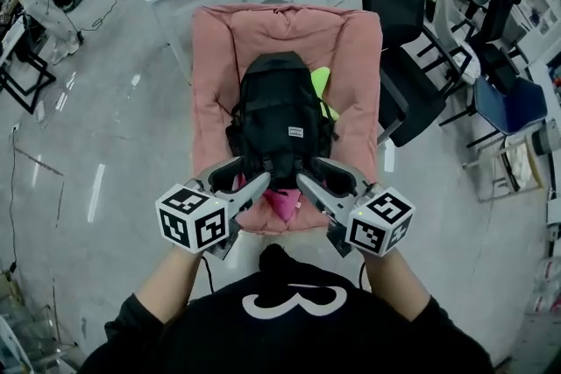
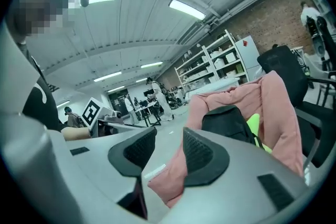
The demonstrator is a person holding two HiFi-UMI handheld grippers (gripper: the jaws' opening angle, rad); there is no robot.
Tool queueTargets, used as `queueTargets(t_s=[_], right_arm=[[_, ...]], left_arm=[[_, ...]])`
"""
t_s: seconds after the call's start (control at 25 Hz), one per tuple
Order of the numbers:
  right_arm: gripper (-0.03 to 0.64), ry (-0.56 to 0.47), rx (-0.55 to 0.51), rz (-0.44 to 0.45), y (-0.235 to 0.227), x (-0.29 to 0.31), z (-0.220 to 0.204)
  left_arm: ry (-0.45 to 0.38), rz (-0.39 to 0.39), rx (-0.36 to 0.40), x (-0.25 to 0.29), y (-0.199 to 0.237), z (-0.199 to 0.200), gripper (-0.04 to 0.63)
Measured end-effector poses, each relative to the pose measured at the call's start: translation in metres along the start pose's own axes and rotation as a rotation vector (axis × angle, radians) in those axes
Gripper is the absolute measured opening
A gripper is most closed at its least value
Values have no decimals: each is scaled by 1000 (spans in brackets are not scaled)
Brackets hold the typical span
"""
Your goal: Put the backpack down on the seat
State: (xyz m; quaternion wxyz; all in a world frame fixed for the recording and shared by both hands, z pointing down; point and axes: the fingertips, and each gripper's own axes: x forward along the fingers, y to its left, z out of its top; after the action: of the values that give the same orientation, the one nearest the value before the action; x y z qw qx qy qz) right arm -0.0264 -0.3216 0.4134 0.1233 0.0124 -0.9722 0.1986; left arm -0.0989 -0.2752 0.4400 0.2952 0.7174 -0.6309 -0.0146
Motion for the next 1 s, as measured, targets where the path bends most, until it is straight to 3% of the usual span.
queueTargets(t_s=[0.16,0.28,0.52,0.68,1.0], right_arm=[[64,-67,-8,34,49,-29,6],[8,-87,-5,50,77,-52,8],[5,-103,-15,49,112,-77,-6],[4,-91,-49,58,128,-83,-12],[3,-77,-82,64,142,-89,-19]], left_arm=[[-65,-38,8,-45,-44,-3,148],[-96,-77,14,-73,-76,-5,15],[-83,-90,129,-101,-115,-21,6],[-99,-102,96,-111,-126,-21,6],[-90,-57,162,-122,-131,-29,6]])
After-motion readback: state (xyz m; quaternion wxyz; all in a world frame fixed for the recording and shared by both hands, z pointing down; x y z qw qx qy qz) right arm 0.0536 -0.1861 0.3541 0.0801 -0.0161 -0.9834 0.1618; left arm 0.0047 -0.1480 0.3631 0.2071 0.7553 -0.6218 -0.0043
